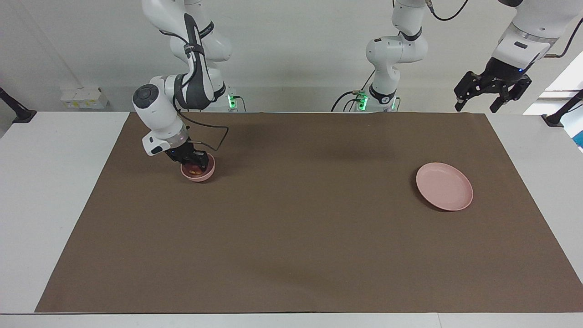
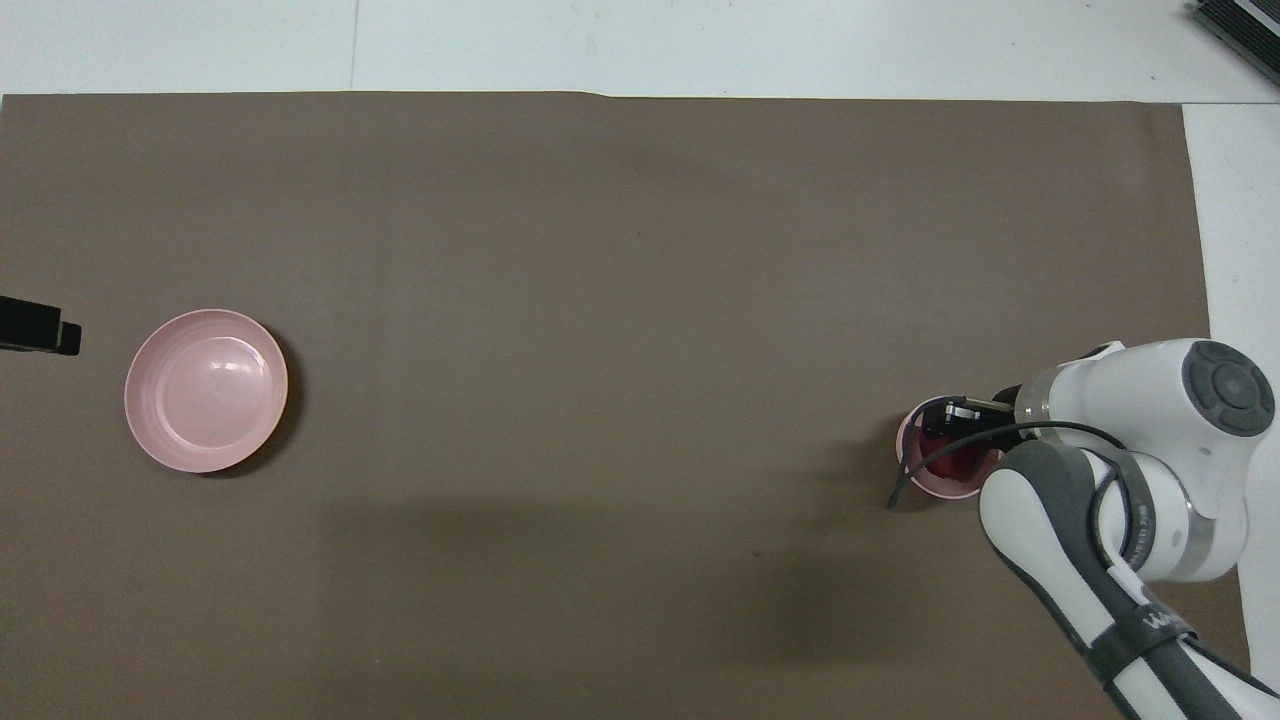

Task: Move apple from plate to bowl
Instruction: 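Lower the apple into the pink bowl and open the right gripper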

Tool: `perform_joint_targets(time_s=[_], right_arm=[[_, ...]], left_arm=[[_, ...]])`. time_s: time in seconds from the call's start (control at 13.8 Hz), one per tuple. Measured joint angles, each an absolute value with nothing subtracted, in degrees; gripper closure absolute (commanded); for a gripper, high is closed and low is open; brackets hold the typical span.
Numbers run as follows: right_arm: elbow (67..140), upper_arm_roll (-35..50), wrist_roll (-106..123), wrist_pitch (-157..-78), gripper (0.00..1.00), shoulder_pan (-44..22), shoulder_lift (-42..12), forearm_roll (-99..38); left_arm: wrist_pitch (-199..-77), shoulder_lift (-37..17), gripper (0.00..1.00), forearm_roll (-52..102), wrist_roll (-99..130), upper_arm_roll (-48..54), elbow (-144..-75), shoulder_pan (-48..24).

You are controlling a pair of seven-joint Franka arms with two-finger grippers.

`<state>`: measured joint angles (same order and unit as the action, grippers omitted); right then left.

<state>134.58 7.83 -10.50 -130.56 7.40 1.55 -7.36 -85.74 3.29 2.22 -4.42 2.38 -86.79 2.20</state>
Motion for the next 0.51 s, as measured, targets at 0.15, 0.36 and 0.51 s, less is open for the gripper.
perform_joint_targets(time_s=[0.15,0.36,0.51], right_arm=[[134.3,8.0,-10.4,-130.6,0.0,7.4,2.0,-7.4],[130.9,8.0,-8.2,-129.4,0.0,7.4,2.6,-5.6],[125.9,7.9,-6.0,-124.7,0.0,8.1,2.6,-3.1]], left_arm=[[-85.7,3.3,0.0,2.2,-4.5,2.4,-86.8,2.4],[-85.8,3.3,0.0,2.2,-4.6,2.4,-86.8,2.4],[-85.8,3.3,0.0,2.2,-4.6,2.4,-86.8,2.4]])
